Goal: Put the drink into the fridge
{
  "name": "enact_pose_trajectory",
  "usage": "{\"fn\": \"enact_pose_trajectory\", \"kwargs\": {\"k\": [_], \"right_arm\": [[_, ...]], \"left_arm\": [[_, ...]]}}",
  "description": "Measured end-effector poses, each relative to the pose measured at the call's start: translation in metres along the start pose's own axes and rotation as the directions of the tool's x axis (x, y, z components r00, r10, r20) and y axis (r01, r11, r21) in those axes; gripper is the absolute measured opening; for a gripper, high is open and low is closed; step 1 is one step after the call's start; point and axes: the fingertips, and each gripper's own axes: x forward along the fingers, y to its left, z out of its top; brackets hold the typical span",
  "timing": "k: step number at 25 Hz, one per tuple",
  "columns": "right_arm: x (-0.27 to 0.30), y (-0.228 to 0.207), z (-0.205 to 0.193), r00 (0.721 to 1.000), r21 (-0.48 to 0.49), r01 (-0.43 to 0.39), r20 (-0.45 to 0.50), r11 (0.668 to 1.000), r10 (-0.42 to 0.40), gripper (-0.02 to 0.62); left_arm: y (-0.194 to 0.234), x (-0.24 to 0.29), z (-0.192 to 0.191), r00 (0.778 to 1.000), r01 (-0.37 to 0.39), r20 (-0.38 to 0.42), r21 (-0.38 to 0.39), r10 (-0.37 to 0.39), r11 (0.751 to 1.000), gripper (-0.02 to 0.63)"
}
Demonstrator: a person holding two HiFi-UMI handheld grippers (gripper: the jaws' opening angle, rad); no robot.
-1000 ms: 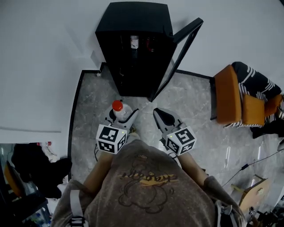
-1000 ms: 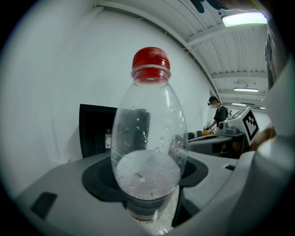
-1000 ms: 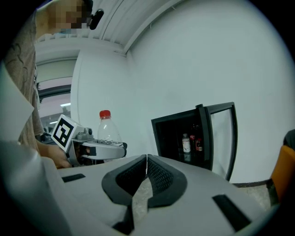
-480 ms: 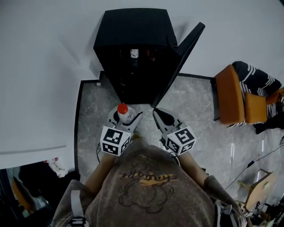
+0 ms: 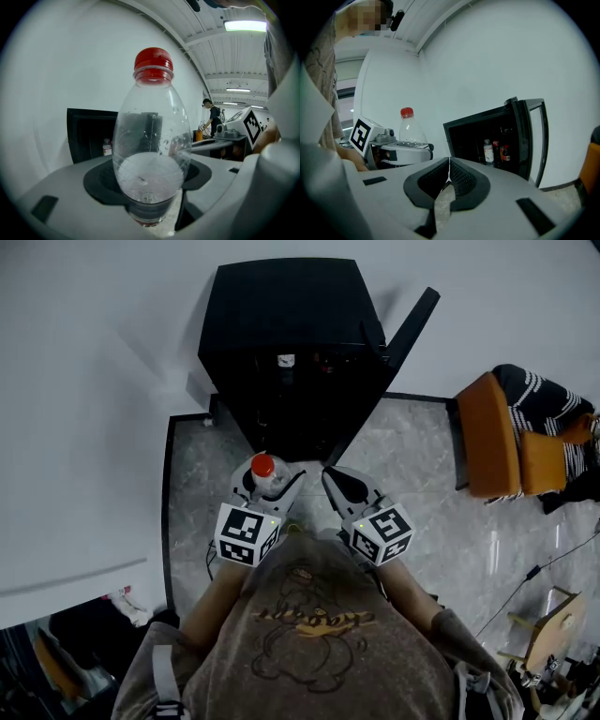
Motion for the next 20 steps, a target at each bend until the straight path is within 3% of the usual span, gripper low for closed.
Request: {"fn": "enact_pose_trajectory", "kwargs": {"k": [9,20], "right_arm": [[0.004,-0.014,-0.004,0.999,0.008,0.035,-0.026,0.999,-0.035,0.020],[0.033,-0.043,0.009,1.000,-0.002,0.012,-0.009,1.000,-0.012,0.020]], "left_arm": [[0.008,0.014,-0.013,1.000,0.006,0.014,0.038,-0.007,0.999,0.308],[0.034,0.052,-0.020,0.999,-0.036,0.018,0.064,0.035,0.997,0.308]]}}
